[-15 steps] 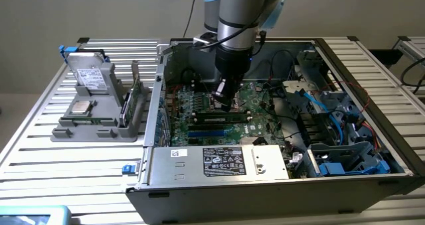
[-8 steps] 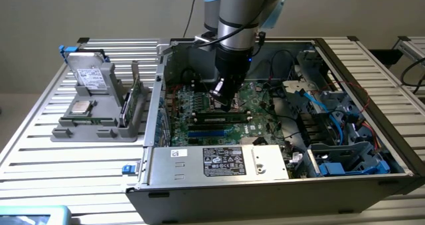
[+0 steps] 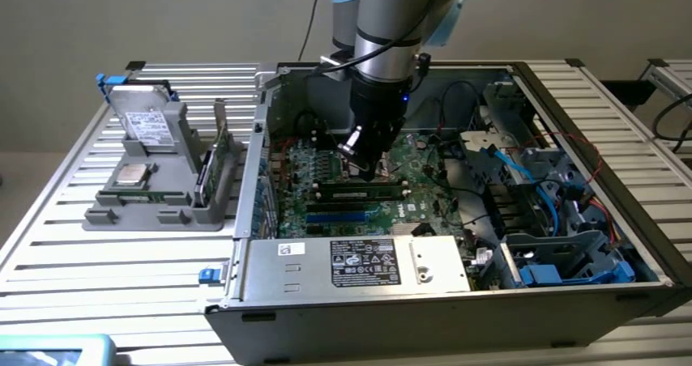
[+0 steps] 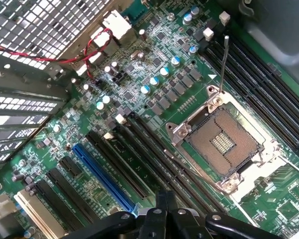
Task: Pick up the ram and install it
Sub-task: 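Press down the ram until it locks into place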
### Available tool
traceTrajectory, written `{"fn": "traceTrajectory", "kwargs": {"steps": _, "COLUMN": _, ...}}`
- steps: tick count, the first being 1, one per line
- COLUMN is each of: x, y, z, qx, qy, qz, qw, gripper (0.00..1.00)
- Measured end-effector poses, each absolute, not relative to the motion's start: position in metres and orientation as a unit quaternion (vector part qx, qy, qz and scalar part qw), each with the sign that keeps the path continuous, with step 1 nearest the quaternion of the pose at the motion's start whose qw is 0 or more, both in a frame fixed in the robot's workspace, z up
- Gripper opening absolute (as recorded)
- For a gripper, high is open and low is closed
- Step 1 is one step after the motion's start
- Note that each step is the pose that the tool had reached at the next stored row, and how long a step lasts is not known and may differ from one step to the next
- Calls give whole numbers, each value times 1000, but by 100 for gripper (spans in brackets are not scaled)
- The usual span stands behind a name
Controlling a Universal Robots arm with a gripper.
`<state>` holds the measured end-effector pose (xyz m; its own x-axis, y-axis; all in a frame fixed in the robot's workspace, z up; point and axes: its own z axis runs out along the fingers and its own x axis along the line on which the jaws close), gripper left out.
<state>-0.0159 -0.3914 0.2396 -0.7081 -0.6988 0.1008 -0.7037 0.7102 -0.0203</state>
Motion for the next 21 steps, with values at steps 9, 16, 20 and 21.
{"fn": "traceTrajectory", "kwargs": {"steps": 9, "x": -16, "y": -391, "z": 240, "qx": 334, "qy": -941, "qz": 29, "qw": 38, "gripper": 11}}
{"fn": "traceTrajectory", "kwargs": {"steps": 16, "x": -16, "y": -391, "z": 240, "qx": 305, "qy": -951, "qz": 34, "qw": 32, "gripper": 11}}
{"fn": "traceTrajectory", "kwargs": {"steps": 20, "x": -16, "y": -391, "z": 240, "qx": 288, "qy": -956, "qz": 37, "qw": 31, "gripper": 11}}
{"fn": "traceTrajectory", "kwargs": {"steps": 21, "x": -16, "y": -391, "z": 240, "qx": 284, "qy": -958, "qz": 38, "qw": 31, "gripper": 11}}
